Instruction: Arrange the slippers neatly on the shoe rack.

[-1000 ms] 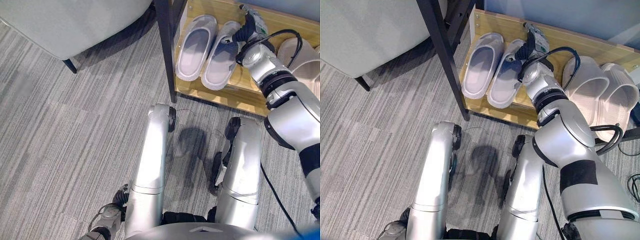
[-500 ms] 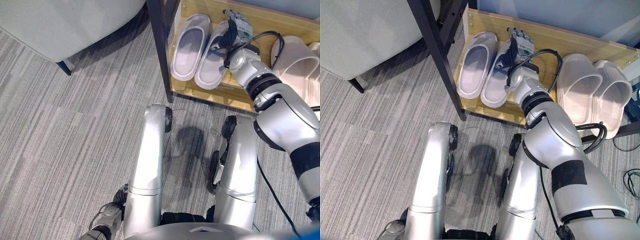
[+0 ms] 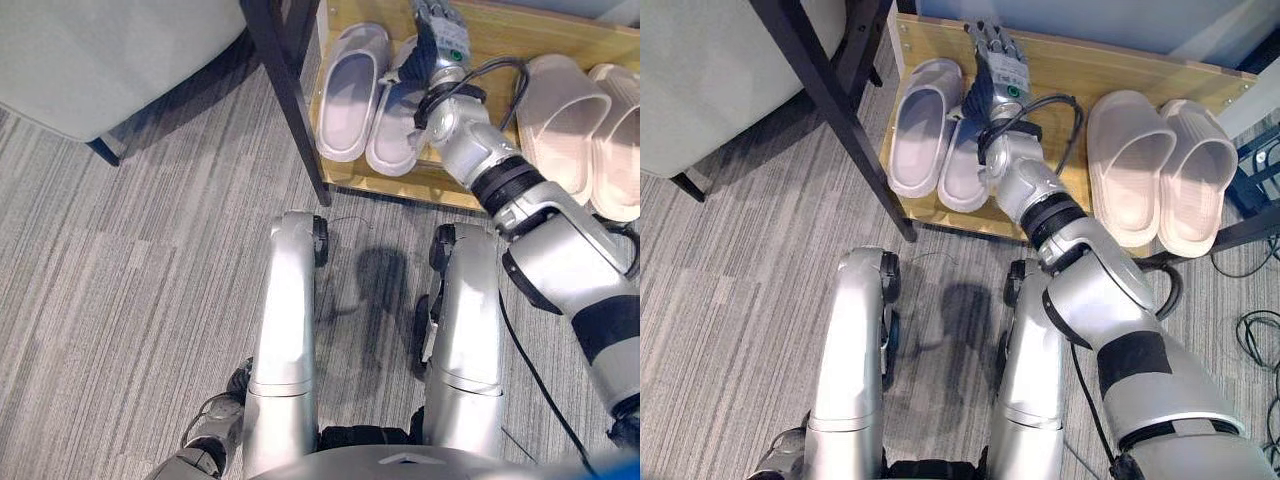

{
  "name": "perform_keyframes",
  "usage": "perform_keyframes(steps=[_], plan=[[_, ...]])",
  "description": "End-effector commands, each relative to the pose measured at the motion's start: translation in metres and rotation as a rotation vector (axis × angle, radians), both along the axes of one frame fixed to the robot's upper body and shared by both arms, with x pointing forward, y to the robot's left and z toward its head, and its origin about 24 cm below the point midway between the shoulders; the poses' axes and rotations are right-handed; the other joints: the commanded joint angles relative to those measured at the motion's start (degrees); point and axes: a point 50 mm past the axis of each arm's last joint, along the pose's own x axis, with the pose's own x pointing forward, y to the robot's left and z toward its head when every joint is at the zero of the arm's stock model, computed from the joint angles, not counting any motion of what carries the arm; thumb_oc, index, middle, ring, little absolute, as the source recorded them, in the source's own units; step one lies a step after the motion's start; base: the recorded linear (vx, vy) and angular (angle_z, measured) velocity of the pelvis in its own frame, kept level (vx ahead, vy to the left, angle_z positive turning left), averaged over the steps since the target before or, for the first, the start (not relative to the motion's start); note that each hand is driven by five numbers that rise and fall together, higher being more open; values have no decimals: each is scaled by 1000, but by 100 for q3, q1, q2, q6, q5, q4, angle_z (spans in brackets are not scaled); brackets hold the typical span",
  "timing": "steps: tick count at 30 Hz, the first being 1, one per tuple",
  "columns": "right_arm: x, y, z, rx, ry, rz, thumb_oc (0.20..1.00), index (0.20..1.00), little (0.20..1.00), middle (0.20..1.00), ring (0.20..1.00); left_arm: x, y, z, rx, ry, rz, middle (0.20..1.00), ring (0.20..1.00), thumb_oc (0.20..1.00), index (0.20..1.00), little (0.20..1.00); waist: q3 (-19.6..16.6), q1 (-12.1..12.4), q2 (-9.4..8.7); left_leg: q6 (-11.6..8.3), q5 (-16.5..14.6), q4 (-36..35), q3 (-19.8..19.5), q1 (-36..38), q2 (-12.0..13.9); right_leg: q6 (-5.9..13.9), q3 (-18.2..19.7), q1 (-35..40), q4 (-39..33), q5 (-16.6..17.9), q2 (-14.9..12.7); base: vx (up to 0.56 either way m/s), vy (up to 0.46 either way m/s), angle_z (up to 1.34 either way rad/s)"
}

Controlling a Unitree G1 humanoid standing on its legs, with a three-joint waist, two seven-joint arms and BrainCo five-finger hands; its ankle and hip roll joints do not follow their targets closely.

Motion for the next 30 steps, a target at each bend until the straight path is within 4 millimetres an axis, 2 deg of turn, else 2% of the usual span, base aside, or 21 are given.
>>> perform_keyframes(steps=[1,4,8,10,12,13,16,19,20,27,30], plan=[[-10,-18,41,-7,-187,-55,1000,1000,1000,1000,1000,-15,-11,-7,-16,45,-22,1000,1000,1000,1000,1000,-176,327,-38,134,-932,243,-390,284,-165,-557,705,689,332,884,60,0,0,0],[-17,-15,44,4,-226,-33,1000,1000,1000,1000,1000,-17,-13,-8,-14,54,-30,1000,1000,1000,1000,1000,-176,287,-42,146,-920,223,-379,284,-173,-566,710,684,337,867,83,6,-17,-3],[-26,-21,51,11,-292,-38,1000,1000,1000,1000,1000,-17,-13,-8,-16,59,-31,1000,1000,1000,1000,1000,-176,256,-54,153,-912,218,-376,284,-177,-552,716,682,353,883,100,3,-9,-2],[-46,-27,54,21,-411,-16,1000,1000,1000,1000,1000,-14,-15,-8,-15,52,-33,1000,1000,1000,1000,1000,-176,187,-72,160,-920,227,-353,284,-178,-554,706,686,375,861,101,7,-19,0],[-58,-25,50,44,-452,24,1000,1000,1000,1000,1000,-12,-15,-7,-11,49,-30,1000,1000,1000,1000,1000,-176,141,-92,167,-922,240,-339,284,-181,-564,700,683,392,846,111,8,-35,-1],[-68,-28,43,75,-484,46,1000,1000,1000,1000,1000,-10,-16,-7,-12,42,-28,1000,1000,1000,1000,1000,-176,95,-114,175,-919,250,-323,284,-173,-565,695,677,407,831,113,10,-33,-2],[-84,-36,28,108,-509,63,1000,1000,1000,1000,1000,-7,-18,-6,-13,34,-31,1000,1000,1000,1000,1000,-176,48,-135,194,-906,257,-305,284,-168,-560,697,659,427,828,126,6,-27,-4],[-103,-44,3,155,-505,95,1000,1000,1000,1000,1000,-6,-21,-6,-12,29,-24,1000,1000,1000,1000,1000,-176,-40,-178,216,-902,241,-273,284,-166,-562,717,635,430,821,153,-3,-32,-10],[-117,-46,-10,156,-516,131,1000,1000,1000,1000,1000,-11,-21,-8,2,43,-28,1000,1000,1000,1000,1000,-176,-88,-197,224,-899,233,-258,284,-159,-551,727,617,448,818,167,-8,-34,-11],[-149,-47,-21,128,-567,215,1000,1000,1000,1000,1000,-12,-20,-8,23,32,15,1000,1000,1000,1000,1000,-176,-168,-215,189,-827,205,-246,284,-149,-529,744,669,435,828,169,-15,-46,1],[-169,-57,-32,111,-566,233,1000,1000,1000,1000,1000,-14,-21,-9,38,40,16,1000,1000,1000,1000,1000,-176,-249,-161,151,-733,243,-302,284,-147,-461,723,749,420,872,161,-1,-14,0]])
